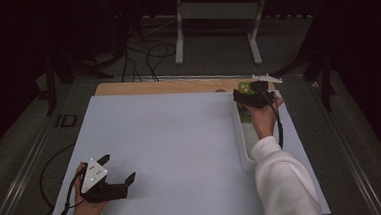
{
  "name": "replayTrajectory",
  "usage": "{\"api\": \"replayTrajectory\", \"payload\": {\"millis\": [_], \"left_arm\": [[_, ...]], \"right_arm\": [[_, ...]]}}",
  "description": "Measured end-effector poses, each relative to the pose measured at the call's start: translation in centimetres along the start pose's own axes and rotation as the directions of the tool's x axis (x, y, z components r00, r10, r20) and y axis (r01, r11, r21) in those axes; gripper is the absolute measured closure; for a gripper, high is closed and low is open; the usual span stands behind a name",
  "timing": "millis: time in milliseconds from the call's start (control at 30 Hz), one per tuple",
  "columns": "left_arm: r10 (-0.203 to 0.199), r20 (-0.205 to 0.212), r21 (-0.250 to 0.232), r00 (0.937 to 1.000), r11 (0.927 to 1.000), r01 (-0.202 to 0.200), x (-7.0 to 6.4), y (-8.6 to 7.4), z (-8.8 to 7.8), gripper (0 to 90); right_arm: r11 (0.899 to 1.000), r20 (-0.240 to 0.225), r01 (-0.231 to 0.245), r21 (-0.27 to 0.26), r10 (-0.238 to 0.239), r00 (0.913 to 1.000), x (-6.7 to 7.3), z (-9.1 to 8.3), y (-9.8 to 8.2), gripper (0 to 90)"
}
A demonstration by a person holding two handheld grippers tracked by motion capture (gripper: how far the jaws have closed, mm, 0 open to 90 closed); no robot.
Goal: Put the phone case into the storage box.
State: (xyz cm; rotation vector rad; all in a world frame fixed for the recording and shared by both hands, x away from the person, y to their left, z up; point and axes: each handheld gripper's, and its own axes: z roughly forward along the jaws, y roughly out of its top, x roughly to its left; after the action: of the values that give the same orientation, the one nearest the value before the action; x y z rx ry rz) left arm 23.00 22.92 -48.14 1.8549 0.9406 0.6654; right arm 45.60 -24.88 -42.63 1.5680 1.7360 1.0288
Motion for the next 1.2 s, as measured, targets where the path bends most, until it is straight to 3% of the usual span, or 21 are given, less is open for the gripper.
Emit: {"api": "replayTrajectory", "payload": {"millis": [233,400,600,833,1200], "left_arm": [[0.000,0.000,0.002,1.0000,1.0000,0.000,0.0,0.0,0.0,0.1],[-0.001,0.000,0.003,1.0000,1.0000,0.001,0.0,0.0,0.0,0.1],[-0.003,-0.001,0.007,1.0000,1.0000,0.003,0.1,0.1,0.0,0.1],[-0.010,0.001,0.003,1.0000,0.9999,0.010,0.1,0.1,0.0,0.1],[-0.016,-0.010,0.001,0.9998,0.9999,0.016,0.2,0.2,-0.1,0.0]], "right_arm": [[0.999,-0.091,0.047,0.003,-0.046,0.9948,0.5,-1.5,-0.8,7.8],[0.998,-0.129,0.070,-0.004,-0.070,0.9891,1.0,-2.4,-1.1,7.8],[0.996,-0.194,0.090,-0.020,-0.092,0.9766,1.8,-3.9,-1.7,7.8],[0.994,-0.278,0.108,-0.029,-0.112,0.9540,2.7,-5.9,-3.3,7.8],[0.987,-0.341,0.143,-0.068,-0.158,0.9268,3.5,-8.3,-5.0,7.8]]}}
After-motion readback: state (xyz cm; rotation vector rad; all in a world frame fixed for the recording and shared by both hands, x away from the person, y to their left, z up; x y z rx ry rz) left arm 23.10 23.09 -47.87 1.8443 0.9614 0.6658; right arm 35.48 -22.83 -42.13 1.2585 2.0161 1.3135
